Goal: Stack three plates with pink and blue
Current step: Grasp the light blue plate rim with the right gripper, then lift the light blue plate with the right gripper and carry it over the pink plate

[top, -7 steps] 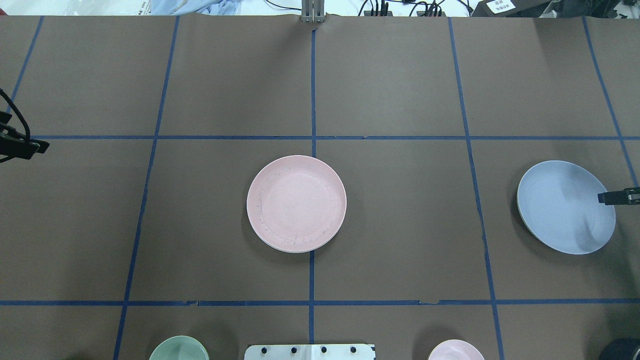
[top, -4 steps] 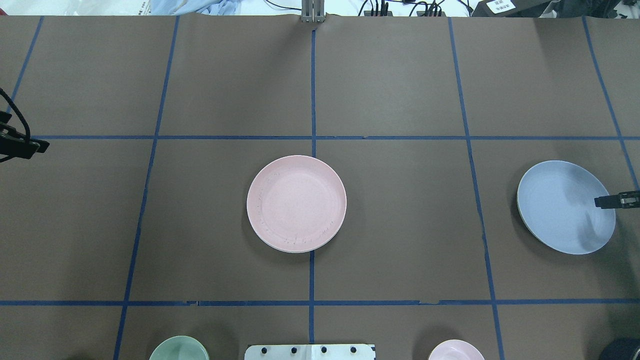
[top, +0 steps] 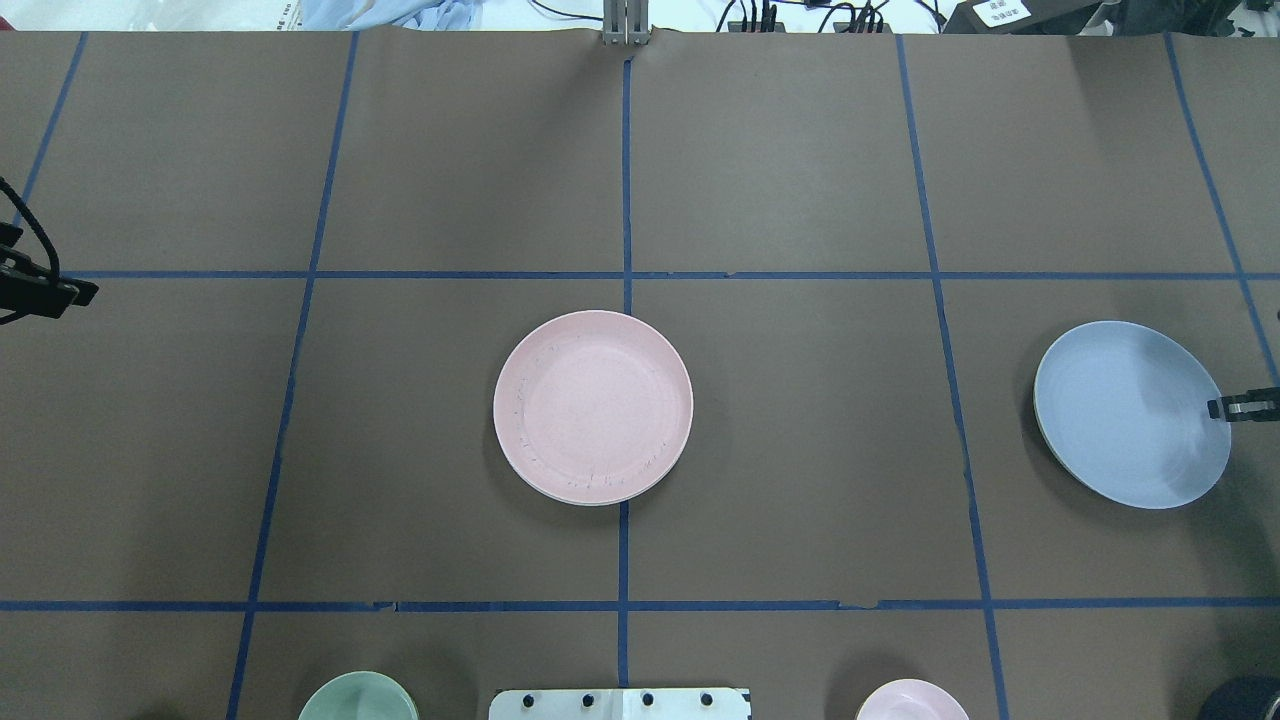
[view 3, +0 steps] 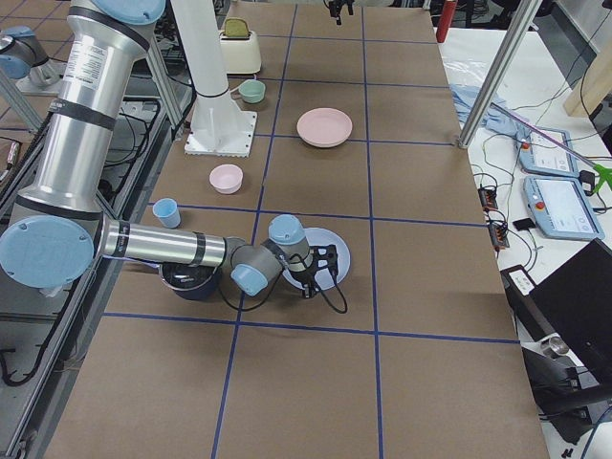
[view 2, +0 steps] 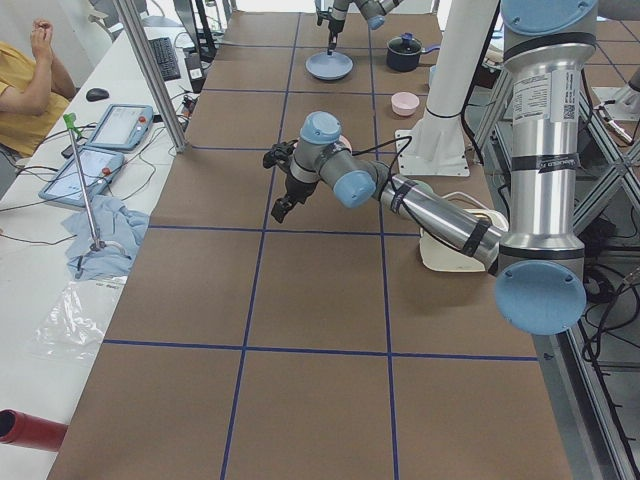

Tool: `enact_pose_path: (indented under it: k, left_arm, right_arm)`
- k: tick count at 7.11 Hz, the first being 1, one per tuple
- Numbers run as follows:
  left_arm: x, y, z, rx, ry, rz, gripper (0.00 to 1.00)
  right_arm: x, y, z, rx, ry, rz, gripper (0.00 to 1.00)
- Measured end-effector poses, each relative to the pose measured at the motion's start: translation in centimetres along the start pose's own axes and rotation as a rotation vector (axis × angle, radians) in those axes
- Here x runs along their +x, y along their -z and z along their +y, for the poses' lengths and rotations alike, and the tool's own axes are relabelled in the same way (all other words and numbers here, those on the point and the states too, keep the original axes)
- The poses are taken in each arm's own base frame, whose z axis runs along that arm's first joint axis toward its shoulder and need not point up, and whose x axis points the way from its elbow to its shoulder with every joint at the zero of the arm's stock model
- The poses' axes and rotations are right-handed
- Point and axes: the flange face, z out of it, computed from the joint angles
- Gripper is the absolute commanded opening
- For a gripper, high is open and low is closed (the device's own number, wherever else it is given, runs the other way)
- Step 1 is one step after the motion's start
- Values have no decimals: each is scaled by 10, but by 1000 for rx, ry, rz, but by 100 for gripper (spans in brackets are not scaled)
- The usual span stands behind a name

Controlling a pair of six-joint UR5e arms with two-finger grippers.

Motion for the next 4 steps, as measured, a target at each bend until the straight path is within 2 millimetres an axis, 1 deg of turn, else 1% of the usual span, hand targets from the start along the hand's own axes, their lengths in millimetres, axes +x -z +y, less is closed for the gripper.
enact_pose_path:
  k: [1, 3, 4]
  left_arm:
    - [0, 0, 0, 0, 0, 0, 100]
    - [0, 0, 0, 0, 1, 0, 100]
    - [0, 0, 0, -1, 1, 0, 100]
  right_arm:
    - [-1, 0, 0, 0, -1, -2, 2]
    - [-12, 6, -9, 19, 8, -23, 0]
    - [-24, 15, -17, 38, 17, -43, 0]
